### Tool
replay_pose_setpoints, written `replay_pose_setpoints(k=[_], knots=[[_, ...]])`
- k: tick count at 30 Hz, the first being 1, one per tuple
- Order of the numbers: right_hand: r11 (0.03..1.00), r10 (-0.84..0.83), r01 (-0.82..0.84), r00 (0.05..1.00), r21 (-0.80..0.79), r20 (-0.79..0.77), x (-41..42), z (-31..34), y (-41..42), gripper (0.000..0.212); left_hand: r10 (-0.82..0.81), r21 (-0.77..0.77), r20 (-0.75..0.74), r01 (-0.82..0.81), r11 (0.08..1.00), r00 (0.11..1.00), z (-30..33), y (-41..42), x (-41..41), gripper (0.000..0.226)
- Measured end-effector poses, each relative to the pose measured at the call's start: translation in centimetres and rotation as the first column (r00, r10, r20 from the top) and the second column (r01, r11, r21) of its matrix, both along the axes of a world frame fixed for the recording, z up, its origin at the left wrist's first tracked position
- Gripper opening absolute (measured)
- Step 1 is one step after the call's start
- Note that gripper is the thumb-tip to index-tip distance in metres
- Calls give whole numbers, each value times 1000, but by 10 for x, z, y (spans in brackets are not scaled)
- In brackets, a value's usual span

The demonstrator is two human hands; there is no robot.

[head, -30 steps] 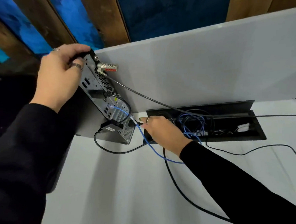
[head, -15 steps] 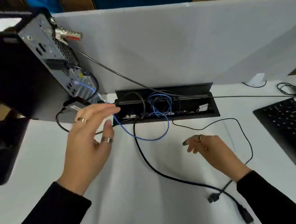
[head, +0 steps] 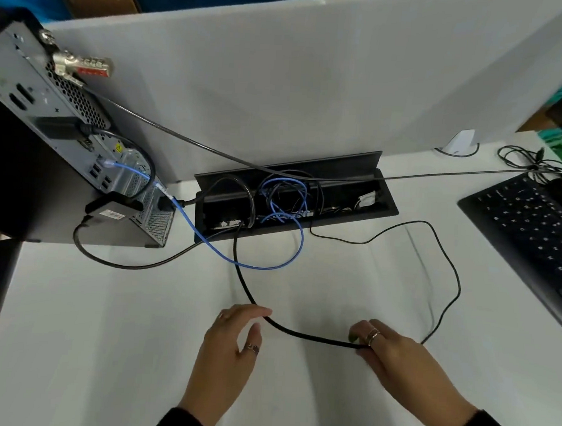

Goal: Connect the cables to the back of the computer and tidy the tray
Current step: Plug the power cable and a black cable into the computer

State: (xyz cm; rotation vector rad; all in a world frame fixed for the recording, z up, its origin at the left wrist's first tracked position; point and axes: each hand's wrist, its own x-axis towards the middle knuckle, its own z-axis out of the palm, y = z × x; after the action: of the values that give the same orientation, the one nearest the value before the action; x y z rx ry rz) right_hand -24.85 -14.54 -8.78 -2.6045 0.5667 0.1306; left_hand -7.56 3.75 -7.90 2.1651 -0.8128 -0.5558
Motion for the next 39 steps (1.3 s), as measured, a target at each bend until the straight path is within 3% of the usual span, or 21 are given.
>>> replay_pose_setpoints(k=[4, 8, 9, 13, 16, 18, 21, 23, 26, 31, 34, 37, 39], knots=[[996, -62, 54, 989, 68, 132, 6, 35, 6, 20, 156, -72, -113, -164, 984, 981, 3, -1, -9, 36], [986, -97, 56, 957, 154, 274, 17, 71, 14, 18, 360, -149, -346, -430, 890, 866, 14, -6, -22, 8], [983, -97, 43, 948, 180, 302, 20, 78, 17, 19, 367, -156, -444, -474, 867, 818, 19, -10, -23, 1], [949, -48, -54, 949, 311, 311, 32, 91, 37, 22, 209, -163, -856, -631, 759, 472, 46, -20, -6, 29], [897, -18, -125, 948, 423, 319, 41, 87, 59, 19, 123, -152, -946, -744, 651, 301, 65, -13, 11, 33], [843, 38, -189, 955, 504, 295, 50, 81, 75, 19, 135, -125, -956, -775, 620, 262, 70, -3, 22, 28], [724, 131, -211, 977, 657, 170, 64, 66, 91, 22, 191, -113, -932, -749, 653, 307, 79, 13, 35, 27], [699, 138, -201, 980, 686, 146, 74, 54, 91, 15, 230, -123, -895, -707, 697, 383, 84, 23, 42, 29], [792, 6, -125, 980, 597, 197, 96, 37, 71, 2, 260, -150, -815, -622, 768, 517, 97, 35, 47, 29], [936, -202, 96, 935, 338, 293, 167, 18, 20, 13, 225, -164, -688, -450, 878, 689, 108, 51, 39, 35], [964, -194, 137, 948, 227, 251, 203, 9, 0, 26, 172, -123, -594, -300, 946, 786, 109, 56, 31, 40], [979, -117, 85, 979, 187, 169, 220, 5, -3, 39, 63, -85, -488, -119, 989, 871, 117, 67, 25, 24], [985, -75, 45, 981, 164, 180, 223, 3, -1, 36, 2, -37, -434, -20, 999, 901, 119, 79, 27, 21]])
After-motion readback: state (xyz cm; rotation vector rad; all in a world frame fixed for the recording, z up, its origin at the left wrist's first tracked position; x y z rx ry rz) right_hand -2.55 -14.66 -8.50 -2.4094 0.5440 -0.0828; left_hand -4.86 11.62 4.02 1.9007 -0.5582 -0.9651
